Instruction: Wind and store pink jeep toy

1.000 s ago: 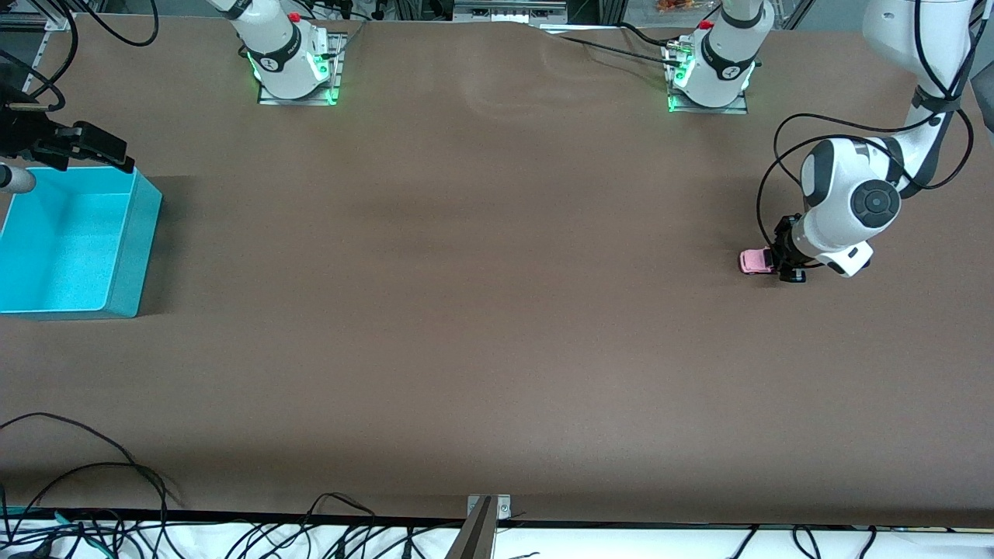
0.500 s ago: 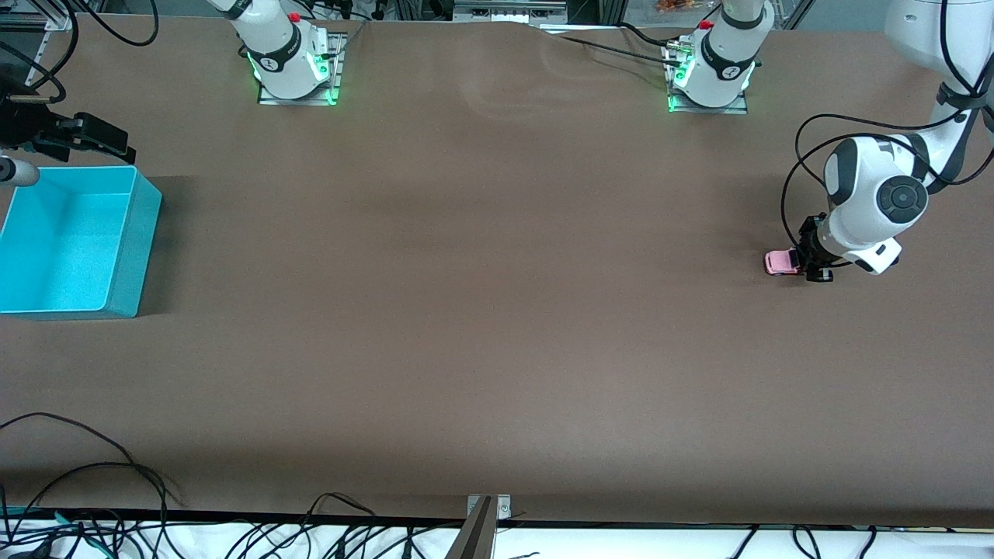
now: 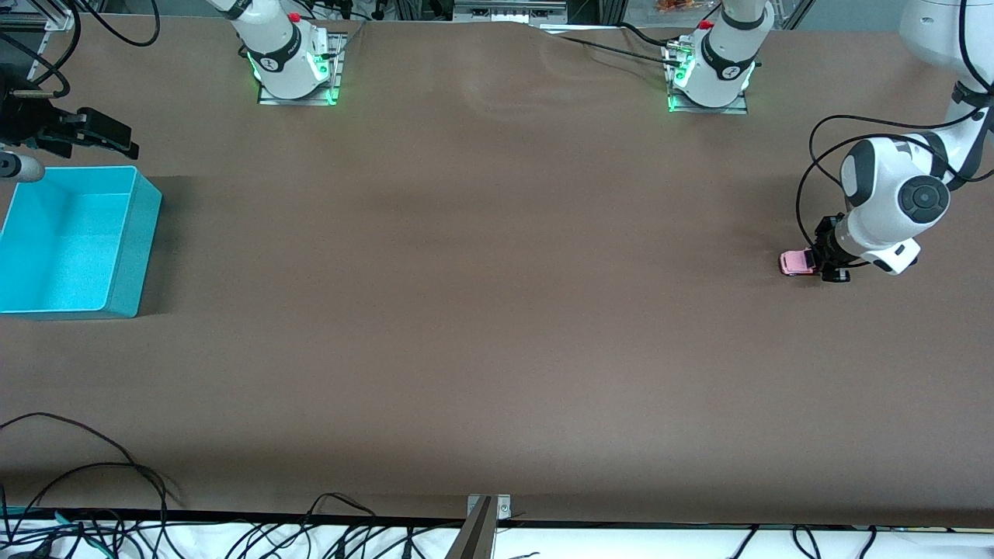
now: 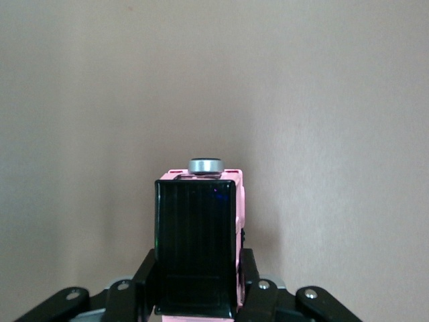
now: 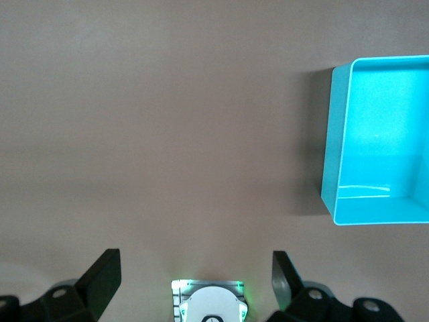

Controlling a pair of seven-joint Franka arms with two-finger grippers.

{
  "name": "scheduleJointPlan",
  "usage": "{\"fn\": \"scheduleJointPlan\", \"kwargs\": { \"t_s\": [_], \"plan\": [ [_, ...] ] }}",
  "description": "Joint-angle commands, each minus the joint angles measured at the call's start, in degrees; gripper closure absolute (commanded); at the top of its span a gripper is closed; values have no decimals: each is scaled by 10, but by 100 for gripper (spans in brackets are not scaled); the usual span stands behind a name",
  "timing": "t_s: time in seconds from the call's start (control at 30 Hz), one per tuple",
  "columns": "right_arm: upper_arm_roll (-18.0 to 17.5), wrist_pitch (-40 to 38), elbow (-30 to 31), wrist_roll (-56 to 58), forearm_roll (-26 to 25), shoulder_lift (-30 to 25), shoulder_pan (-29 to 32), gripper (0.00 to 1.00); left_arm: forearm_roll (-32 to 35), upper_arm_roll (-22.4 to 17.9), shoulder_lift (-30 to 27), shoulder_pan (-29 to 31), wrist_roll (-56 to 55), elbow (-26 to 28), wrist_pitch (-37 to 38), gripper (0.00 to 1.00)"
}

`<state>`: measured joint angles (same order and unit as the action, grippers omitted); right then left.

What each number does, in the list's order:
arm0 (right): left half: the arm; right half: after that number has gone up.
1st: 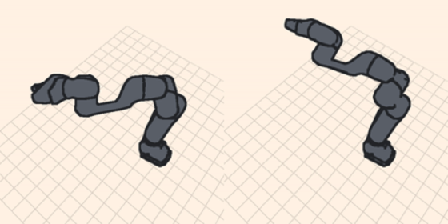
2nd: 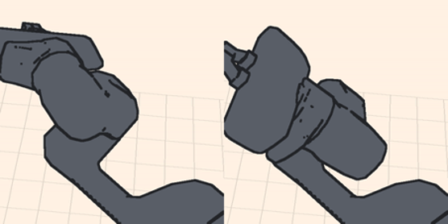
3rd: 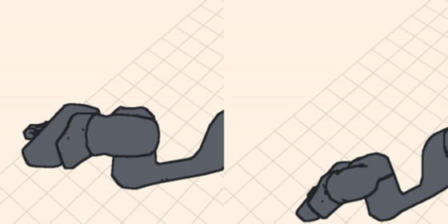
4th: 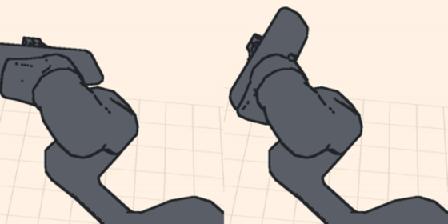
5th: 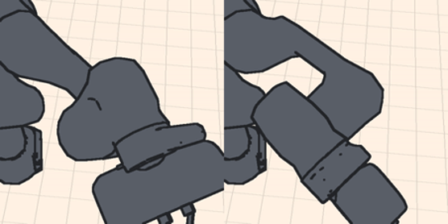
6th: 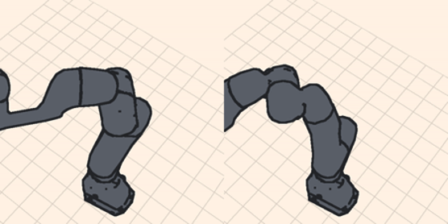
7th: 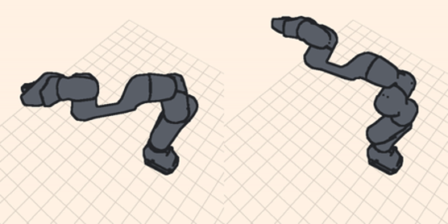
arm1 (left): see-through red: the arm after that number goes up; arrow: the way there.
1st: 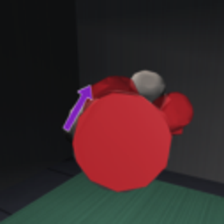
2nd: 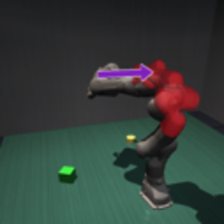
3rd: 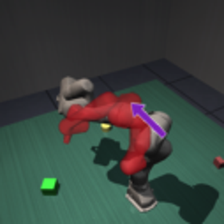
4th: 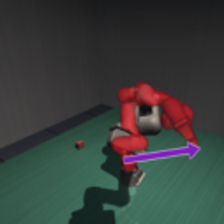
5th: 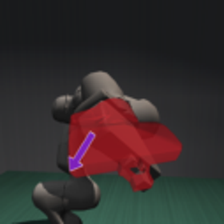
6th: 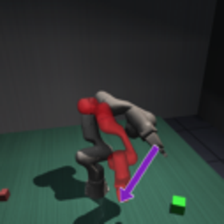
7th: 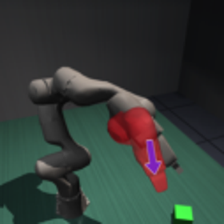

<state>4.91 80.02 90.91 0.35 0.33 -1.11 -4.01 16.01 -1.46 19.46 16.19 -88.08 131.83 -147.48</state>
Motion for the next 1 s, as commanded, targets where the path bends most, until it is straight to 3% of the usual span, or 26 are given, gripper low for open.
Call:
{"fn": "scheduleJointPlan", "kwargs": {
  "t_s": [0.0,0.97],
  "plan": [
    [-3,-24,-27,-2,6,9,0,0,24,4,68,28,23,-24,-27,81],
    [-1,-14,-27,-3,7,12,1,0,40,3,91,79,70,-59,-27,81]
  ]
}}
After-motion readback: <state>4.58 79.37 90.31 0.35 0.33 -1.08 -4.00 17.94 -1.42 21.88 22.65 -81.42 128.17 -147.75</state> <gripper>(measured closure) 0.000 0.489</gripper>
